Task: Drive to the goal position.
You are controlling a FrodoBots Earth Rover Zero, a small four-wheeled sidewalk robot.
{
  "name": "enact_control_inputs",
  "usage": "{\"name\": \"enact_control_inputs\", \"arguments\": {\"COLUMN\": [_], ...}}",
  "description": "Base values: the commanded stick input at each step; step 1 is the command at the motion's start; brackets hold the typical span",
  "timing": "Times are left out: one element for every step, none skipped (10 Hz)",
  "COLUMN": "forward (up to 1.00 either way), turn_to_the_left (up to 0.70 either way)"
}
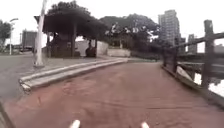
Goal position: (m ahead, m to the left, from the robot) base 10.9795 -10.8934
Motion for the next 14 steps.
{"name": "enact_control_inputs", "arguments": {"forward": [0.7, 0.7, 0.7, 0.7, 0.7, 0.7, 0.7, 0.7, 0.7, 0.7, 0.7, 0.7, 0.7, 0.7], "turn_to_the_left": [0.0, 0.0, 0.0, 0.0, 0.0, 0.0, 0.0, 0.0, 0.0, 0.0, 0.0, 0.0, 0.0, 0.0]}}
